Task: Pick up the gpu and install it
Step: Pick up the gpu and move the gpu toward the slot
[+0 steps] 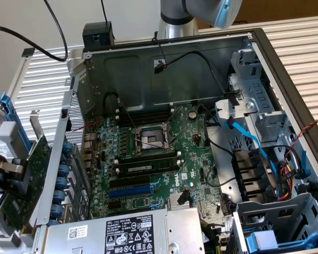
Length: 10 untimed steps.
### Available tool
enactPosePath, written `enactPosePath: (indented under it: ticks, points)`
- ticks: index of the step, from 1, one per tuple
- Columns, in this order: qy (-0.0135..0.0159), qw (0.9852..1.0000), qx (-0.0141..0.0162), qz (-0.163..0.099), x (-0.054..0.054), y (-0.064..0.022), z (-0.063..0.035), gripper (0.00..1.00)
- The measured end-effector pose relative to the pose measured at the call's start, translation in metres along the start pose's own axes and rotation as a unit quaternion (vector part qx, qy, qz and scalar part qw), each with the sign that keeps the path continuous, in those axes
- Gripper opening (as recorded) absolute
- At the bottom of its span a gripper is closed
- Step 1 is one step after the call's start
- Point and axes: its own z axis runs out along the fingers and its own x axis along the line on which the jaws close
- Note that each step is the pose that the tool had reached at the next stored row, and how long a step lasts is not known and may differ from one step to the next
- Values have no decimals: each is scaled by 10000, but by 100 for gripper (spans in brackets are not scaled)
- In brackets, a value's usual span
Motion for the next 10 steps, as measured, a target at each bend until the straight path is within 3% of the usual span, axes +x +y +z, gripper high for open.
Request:
enactPosePath:
  ticks: [6,10]
  points:
    - [2,10000,-7,1,-38,-44,-217,29]
    - [2,10000,-8,2,-58,-21,-395,29]
